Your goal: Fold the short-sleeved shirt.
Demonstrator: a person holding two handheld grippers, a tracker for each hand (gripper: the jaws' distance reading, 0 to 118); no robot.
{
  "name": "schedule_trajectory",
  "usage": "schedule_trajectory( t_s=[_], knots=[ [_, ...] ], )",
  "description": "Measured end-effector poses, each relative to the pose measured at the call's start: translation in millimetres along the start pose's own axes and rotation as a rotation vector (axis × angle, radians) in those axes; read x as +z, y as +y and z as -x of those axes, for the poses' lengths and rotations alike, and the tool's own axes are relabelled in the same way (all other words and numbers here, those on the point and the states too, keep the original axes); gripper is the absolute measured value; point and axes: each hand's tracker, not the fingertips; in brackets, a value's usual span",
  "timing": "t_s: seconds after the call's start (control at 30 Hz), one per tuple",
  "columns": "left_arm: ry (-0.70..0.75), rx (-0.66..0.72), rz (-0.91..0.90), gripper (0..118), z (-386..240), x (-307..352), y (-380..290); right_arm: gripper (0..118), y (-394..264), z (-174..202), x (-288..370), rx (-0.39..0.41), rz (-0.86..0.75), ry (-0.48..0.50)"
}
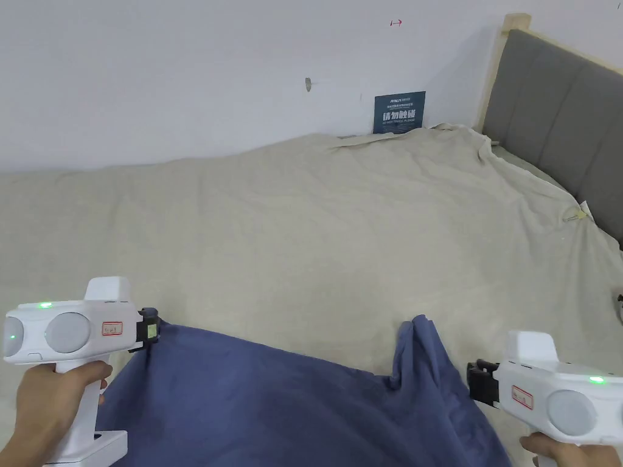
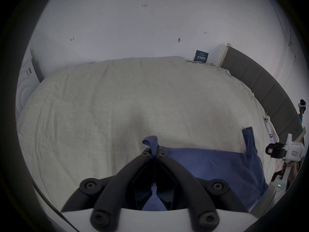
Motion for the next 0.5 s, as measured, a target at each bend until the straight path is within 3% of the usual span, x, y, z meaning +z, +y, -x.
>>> schedule_trajectory(
  t_s=[0.07, 0.27, 0.33, 0.43, 0.47, 0.5],
  knots=[
    [-0.004, 0.001, -0.008, 0, -0.9, 10.1, 0.1, 80, -2.7, -2.3, -16.1, 0.0, 0.071, -0.027],
    [-0.008, 0.01, -0.022, 0, -0.7, 24.7, -2.8, 79, -17.6, 3.9, -44.7, 0.112, 0.162, -0.099],
    [-0.008, 0.016, -0.026, 0, 0.7, 26.1, -4.0, 74, -22.3, 7.3, -53.7, 0.112, 0.179, -0.105],
    [-0.011, 0.025, -0.026, 0, 1.7, 26.4, -7.6, 57, -28.6, 11.7, -55.4, 0.125, 0.17, -0.101],
    [-0.01, 0.026, -0.023, 0, 1.6, 26.6, -8.8, 42, -28.3, 13.8, -53.3, 0.133, 0.166, -0.099],
    [-0.009, 0.025, -0.022, 0, 1.4, 27.1, -10.5, 16, -28.3, 13.8, -51.9, 0.144, 0.164, -0.076]
  ],
)
